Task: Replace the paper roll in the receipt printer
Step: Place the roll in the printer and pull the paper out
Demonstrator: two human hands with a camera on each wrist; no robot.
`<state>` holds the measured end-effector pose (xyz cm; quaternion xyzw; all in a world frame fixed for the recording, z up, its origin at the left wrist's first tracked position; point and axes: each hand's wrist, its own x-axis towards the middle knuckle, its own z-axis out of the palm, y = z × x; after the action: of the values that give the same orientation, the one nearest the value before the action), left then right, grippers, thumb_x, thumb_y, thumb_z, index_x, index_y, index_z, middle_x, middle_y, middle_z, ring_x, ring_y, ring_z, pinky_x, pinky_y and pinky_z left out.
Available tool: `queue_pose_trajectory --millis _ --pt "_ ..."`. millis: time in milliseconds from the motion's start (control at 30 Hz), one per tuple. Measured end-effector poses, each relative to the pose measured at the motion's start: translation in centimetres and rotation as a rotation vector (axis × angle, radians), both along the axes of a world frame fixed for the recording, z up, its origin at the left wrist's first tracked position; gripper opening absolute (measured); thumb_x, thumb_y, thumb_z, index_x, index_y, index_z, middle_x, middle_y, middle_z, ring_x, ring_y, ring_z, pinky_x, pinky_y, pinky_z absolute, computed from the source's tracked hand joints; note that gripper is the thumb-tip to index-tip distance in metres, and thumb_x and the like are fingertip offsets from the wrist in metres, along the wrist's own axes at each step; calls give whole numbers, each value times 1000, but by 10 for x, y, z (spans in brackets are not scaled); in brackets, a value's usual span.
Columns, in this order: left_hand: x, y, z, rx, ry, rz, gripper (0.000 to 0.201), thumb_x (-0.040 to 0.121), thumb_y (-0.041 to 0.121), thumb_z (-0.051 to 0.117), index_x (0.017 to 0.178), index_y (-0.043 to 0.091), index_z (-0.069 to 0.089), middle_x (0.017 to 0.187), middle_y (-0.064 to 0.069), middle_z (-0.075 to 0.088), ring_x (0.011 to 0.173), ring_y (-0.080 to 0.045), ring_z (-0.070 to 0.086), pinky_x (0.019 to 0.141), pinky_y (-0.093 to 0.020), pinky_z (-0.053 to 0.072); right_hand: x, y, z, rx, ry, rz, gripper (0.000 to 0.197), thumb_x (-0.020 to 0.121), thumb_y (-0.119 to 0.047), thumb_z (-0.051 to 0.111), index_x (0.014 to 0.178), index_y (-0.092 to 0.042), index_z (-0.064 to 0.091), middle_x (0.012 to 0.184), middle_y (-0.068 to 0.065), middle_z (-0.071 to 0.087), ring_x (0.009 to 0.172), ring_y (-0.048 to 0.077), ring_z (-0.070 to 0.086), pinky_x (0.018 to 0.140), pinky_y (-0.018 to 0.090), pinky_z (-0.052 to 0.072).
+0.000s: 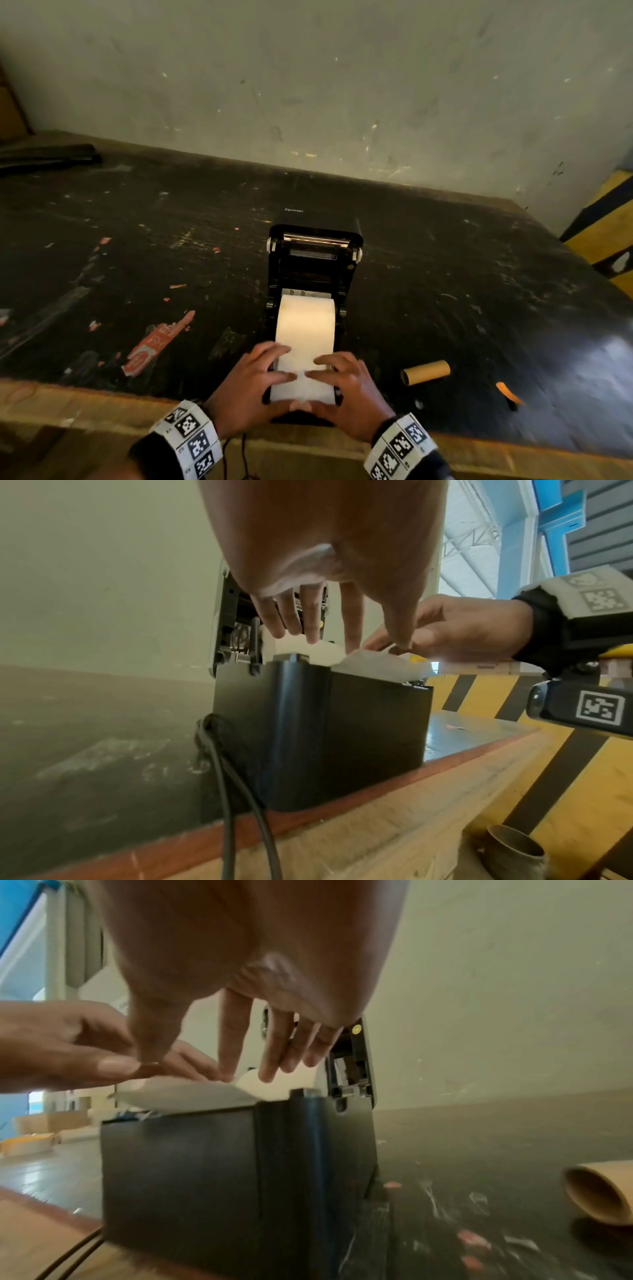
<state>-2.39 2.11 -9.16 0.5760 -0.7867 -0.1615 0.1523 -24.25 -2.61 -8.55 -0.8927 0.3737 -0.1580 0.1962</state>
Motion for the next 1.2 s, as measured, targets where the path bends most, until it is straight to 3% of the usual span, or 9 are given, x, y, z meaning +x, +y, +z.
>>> queue_pose_trajectory --millis 100,233,433,533,667,867,933,1033,1200 --pt "-1 8 -3 29 -67 -13 59 75 65 49 121 30 58 152 6 25 136 -6 1 115 -45 19 0 6 -9 -14 113 35 48 78 -51 56 122 -32 57 141 -8 43 133 12 25 106 28 13" --pt "-1 16 -2 -99 -73 -32 24 83 32 60 104 26 69 144 -1 44 135 -12 13 109 -48 33 -2 11 -15 -56 73 -22 26 87 -29 57 112 -30 65 136 -7 51 132 14 31 109 34 20" --pt "-4 33 6 -44 -34 -58 26 90 33 53 113 27 65 148 9 36 141 -10 11 113 -35 22 -8 28 -7 -58 41 12 25 90 -30 54 112 -29 65 137 -8 51 134 10 28 106 25 15" --pt "-6 46 9 16 10 -75 27 90 38 52 112 29 65 146 14 38 137 -1 11 110 -27 18 -15 42 -2 -12 59 53 38 87 -43 42 115 -28 63 133 -9 54 132 7 31 105 23 13" --pt "-7 61 12 169 49 -97 55 76 64 39 111 31 65 139 16 47 131 3 23 109 -28 28 -22 58 2 56 73 70 32 90 -38 46 117 -28 62 126 -13 59 124 -5 31 104 20 16" --pt "-10 74 12 148 34 -121 27 90 37 54 113 26 65 126 12 59 118 1 42 103 -27 37 -25 71 5 108 102 55 25 90 -34 53 113 -29 64 119 -7 63 118 5 45 107 30 31" --pt "-9 73 15 177 20 -125 34 86 46 55 114 27 64 121 12 61 113 1 45 100 -28 40 -25 73 13 134 115 84 29 89 -40 54 112 -27 65 118 -5 63 115 5 47 104 26 31" --pt "-6 64 26 258 27 -108 70 69 75 44 123 32 55 121 15 55 112 3 45 98 -26 41 -24 67 29 214 51 97 51 77 -64 49 108 -27 66 110 -8 66 103 1 53 94 24 42" --pt "12 20 64 81 125 -20 73 70 78 35 125 33 53 120 15 56 111 6 47 99 -21 40 -23 18 56 105 -76 23 50 80 -63 45 112 -28 63 108 -9 66 99 -1 56 88 25 49"
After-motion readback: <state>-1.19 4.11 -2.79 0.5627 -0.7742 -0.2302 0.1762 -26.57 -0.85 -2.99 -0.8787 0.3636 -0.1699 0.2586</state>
